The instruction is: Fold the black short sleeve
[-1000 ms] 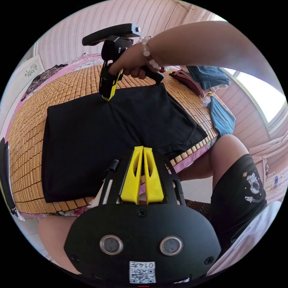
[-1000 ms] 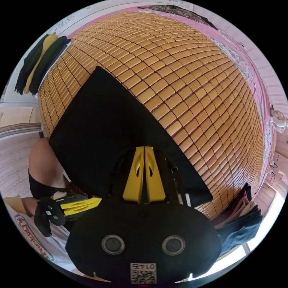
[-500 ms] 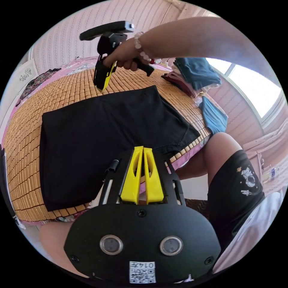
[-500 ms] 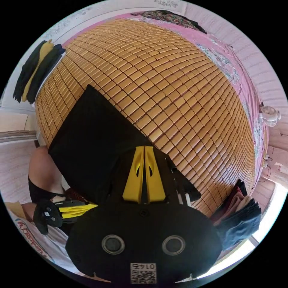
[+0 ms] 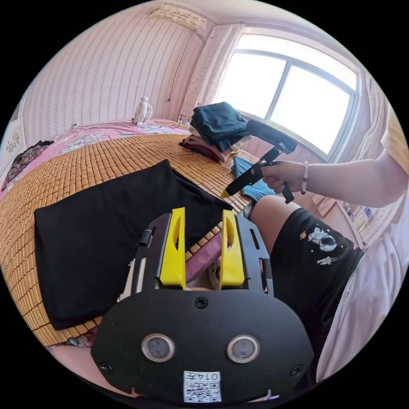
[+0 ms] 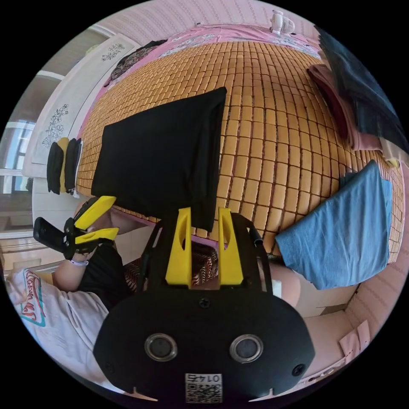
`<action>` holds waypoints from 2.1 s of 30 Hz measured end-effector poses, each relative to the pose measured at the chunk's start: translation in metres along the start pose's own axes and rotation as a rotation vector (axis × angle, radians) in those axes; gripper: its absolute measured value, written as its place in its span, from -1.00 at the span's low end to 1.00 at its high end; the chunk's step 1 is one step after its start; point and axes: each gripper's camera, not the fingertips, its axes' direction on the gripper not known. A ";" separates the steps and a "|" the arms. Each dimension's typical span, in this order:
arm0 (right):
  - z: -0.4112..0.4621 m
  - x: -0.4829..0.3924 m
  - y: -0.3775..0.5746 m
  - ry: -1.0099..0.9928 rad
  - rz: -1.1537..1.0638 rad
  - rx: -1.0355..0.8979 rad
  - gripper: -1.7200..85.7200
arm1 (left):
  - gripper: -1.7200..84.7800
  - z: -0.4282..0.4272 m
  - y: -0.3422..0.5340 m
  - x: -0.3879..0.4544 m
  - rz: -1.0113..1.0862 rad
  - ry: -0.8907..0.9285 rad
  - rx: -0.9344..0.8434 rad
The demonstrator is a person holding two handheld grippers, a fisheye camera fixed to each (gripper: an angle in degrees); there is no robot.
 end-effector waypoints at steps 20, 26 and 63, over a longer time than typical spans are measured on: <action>-0.124 0.082 0.043 -0.450 0.033 0.281 -0.83 | -0.94 0.096 -0.059 0.018 0.113 -0.065 -0.332; -0.114 0.144 0.040 -0.439 0.278 0.377 -0.68 | -0.97 0.059 -0.034 0.029 0.145 0.002 -0.286; -0.060 -0.054 -0.079 -0.174 -0.124 0.355 -0.74 | -0.71 -0.142 0.060 -0.126 -0.600 -0.323 0.093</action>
